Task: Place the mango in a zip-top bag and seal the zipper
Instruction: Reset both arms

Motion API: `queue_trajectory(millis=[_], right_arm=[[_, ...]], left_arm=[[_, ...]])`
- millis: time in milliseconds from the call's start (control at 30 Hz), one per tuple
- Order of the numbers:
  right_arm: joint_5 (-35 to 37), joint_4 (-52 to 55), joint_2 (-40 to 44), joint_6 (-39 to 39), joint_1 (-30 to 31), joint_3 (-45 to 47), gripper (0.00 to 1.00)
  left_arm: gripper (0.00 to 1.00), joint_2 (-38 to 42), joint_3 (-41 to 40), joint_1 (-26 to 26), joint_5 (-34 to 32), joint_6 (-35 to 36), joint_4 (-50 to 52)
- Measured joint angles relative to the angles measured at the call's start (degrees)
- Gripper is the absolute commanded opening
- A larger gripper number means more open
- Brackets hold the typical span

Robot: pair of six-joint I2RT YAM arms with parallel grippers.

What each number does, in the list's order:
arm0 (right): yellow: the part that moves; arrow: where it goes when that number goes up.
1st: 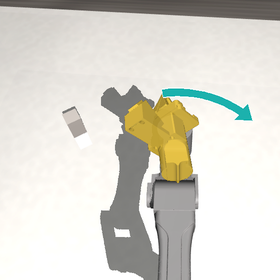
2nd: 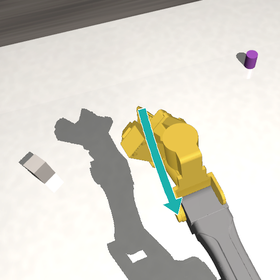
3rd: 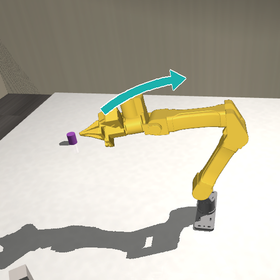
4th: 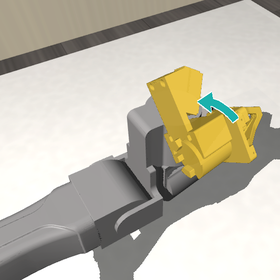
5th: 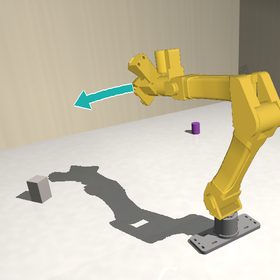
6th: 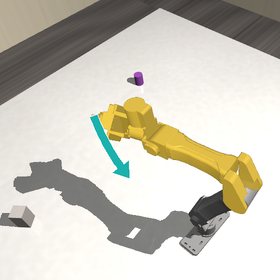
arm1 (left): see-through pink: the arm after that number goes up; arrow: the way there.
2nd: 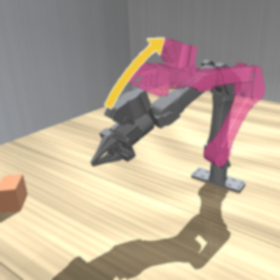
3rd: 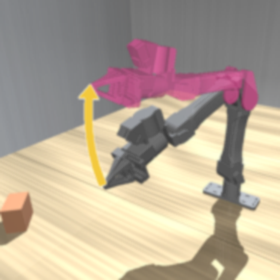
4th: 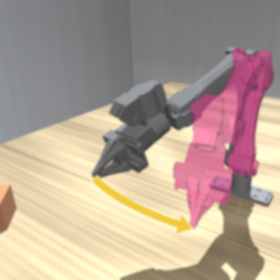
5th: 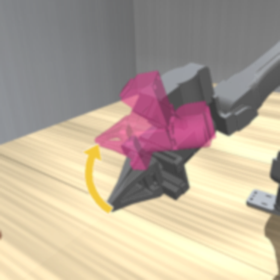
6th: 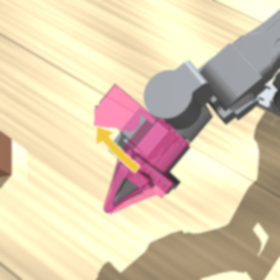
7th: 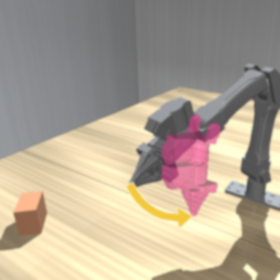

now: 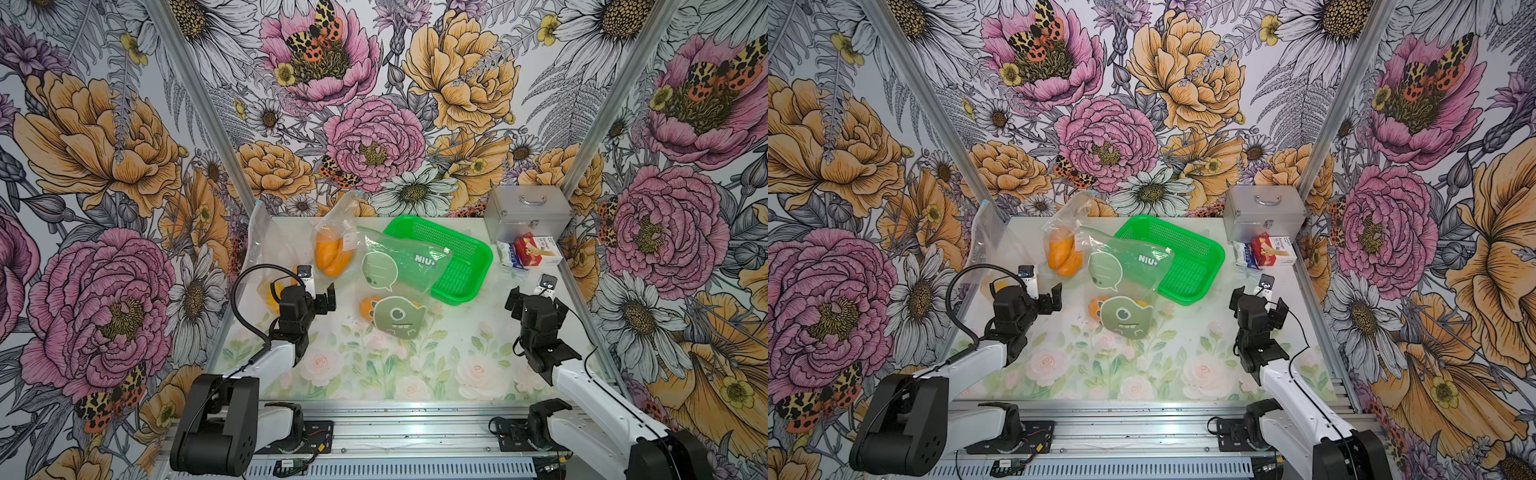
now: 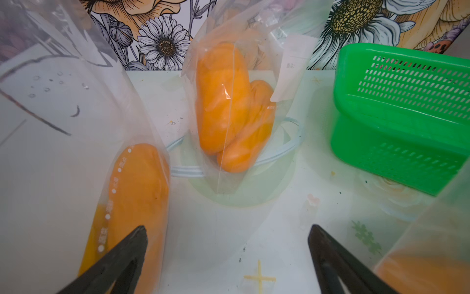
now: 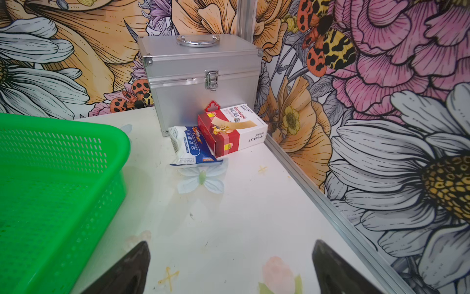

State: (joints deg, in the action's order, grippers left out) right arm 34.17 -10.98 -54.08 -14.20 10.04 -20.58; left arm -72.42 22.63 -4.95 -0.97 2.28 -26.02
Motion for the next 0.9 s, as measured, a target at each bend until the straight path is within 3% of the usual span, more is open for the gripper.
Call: queue_trajectory(millis=[333, 600, 900], right_arm=[[-5.92, -14.21, -5.88, 2.32, -6.19, 5.57, 0.99], [-11.76, -24.52, -12.66, 3.39, -8.92, 6.29, 0.99], [-16.31, -31.95, -19.69, 4.87, -9.42, 5.73, 1.00]], left_arm=[[0.99, -9.14, 0.44, 3.02, 6.75, 3.87, -10.54], [0.99, -13.40, 1.68, 10.71, 16.65, 1.44, -15.28], [0.99, -15.15, -0.52, 7.76, 14.34, 0.83, -23.28]])
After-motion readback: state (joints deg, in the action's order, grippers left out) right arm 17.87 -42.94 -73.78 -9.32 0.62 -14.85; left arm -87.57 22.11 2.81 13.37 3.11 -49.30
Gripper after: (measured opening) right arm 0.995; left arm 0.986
